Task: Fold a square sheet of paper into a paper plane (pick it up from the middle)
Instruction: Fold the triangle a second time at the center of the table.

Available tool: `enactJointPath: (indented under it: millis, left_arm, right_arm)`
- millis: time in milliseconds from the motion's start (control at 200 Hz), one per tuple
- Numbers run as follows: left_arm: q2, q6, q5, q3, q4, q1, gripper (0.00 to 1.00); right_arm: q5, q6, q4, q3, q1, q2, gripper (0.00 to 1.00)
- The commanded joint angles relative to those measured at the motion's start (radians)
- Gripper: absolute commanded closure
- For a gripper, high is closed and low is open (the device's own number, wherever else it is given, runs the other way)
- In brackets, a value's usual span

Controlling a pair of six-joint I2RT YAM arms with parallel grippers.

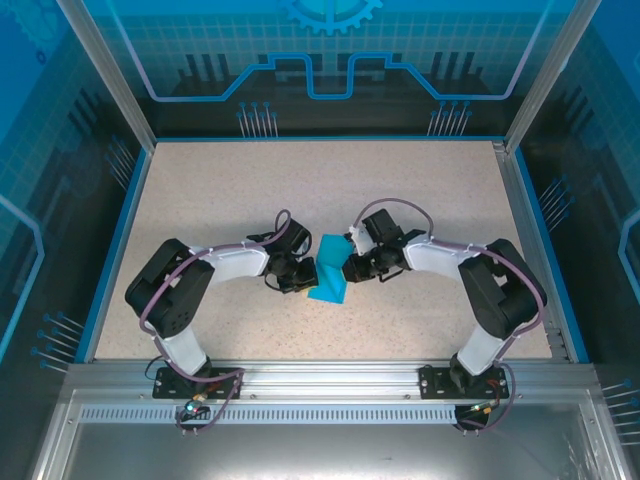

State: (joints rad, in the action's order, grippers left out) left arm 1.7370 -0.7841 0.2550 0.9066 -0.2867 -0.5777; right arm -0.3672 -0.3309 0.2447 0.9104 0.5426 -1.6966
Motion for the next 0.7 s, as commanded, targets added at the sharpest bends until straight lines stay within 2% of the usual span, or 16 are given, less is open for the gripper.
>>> enactJointPath:
  millis: [0,695]
  left_arm:
    - [0.023,0.021,-0.045,0.014,-0.051,0.012,0.9]
    - [0.021,0.025,-0.038,0.008,-0.05,0.011,0.89]
  right_arm:
    - [0.014,0.04,0.053,0.046,-0.012,-0.031,0.92]
    - [0.062,0.079,0.133,0.113,-0.011,-0.099,0.91]
